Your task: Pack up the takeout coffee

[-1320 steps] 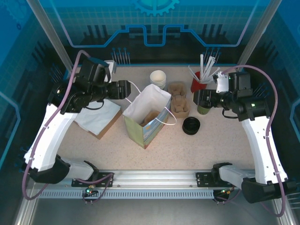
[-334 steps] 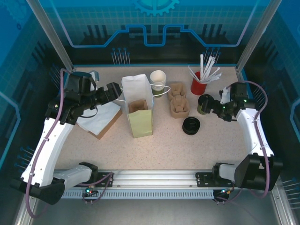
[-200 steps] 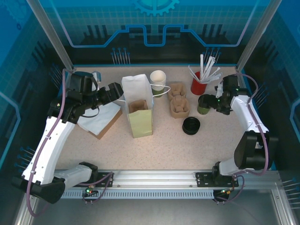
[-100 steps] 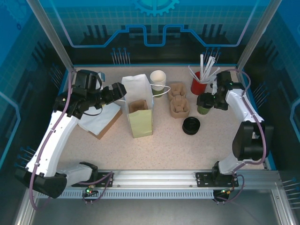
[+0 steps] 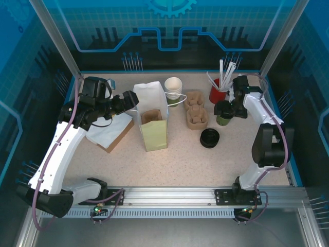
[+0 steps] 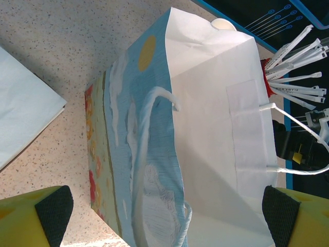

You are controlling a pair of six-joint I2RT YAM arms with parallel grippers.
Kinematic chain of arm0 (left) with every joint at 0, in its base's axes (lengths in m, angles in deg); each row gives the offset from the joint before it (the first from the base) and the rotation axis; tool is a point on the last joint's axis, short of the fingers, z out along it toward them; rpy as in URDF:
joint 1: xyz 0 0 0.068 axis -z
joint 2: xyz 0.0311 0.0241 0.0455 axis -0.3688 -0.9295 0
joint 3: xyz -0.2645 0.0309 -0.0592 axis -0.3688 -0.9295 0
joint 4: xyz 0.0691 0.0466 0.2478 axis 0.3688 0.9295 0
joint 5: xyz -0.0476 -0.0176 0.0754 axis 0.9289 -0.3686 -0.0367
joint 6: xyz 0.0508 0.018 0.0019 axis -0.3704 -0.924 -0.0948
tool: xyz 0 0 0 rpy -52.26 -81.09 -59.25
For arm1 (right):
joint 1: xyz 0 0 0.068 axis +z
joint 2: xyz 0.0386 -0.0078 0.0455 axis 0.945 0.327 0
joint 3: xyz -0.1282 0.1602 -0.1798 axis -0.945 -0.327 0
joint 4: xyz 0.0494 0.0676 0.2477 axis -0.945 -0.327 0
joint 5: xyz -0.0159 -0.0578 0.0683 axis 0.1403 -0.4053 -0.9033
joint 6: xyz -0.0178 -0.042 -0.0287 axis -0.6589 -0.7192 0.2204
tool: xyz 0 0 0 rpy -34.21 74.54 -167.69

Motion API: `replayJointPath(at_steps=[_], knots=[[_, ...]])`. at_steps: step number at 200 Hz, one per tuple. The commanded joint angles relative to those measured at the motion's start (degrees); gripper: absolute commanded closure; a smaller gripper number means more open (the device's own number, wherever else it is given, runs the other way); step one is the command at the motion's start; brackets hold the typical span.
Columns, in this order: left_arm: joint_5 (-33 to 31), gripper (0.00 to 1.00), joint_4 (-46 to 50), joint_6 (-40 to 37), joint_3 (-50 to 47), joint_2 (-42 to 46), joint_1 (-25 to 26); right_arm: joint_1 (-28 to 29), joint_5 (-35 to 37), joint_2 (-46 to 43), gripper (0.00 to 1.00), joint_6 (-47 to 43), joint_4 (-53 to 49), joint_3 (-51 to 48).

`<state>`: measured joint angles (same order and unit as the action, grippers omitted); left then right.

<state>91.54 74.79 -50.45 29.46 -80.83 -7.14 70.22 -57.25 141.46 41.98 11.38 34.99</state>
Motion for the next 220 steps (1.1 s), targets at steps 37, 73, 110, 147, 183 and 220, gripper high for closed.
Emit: replayJointPath(at_steps=[37, 73, 110, 147, 183, 220], knots=[[1.3, 0.01, 1.2, -0.2, 0.4, 0.5, -0.3, 0.6, 1.5, 3.8, 0.0, -2.0, -0.8, 4.0], [1.3, 0.01, 1.3, -0.4, 0.5, 0.6, -0.4, 0.6, 1.4, 5.8, 0.0, -2.6, -0.8, 5.9], [1.2, 0.01, 1.5, -0.6, 0.6, 0.6, -0.4, 0.6, 1.4, 7.8, 0.0, -3.4, -1.1, 7.5], [1.2, 0.01, 1.8, -0.8, 0.9, 0.6, -0.4, 0.6, 1.6, 9.0, 0.0, -4.0, -0.9, 8.2], [1.1, 0.01, 2.0, -0.9, 1.2, 0.4, -0.4, 0.6, 1.6, 9.9, 0.0, -4.6, -1.2, 9.0], [0.7, 0.01, 2.4, -1.2, 1.3, 0.6, -0.4, 0.7, 1.1, 9.7, 0.01, -4.6, -1.5, 8.6]])
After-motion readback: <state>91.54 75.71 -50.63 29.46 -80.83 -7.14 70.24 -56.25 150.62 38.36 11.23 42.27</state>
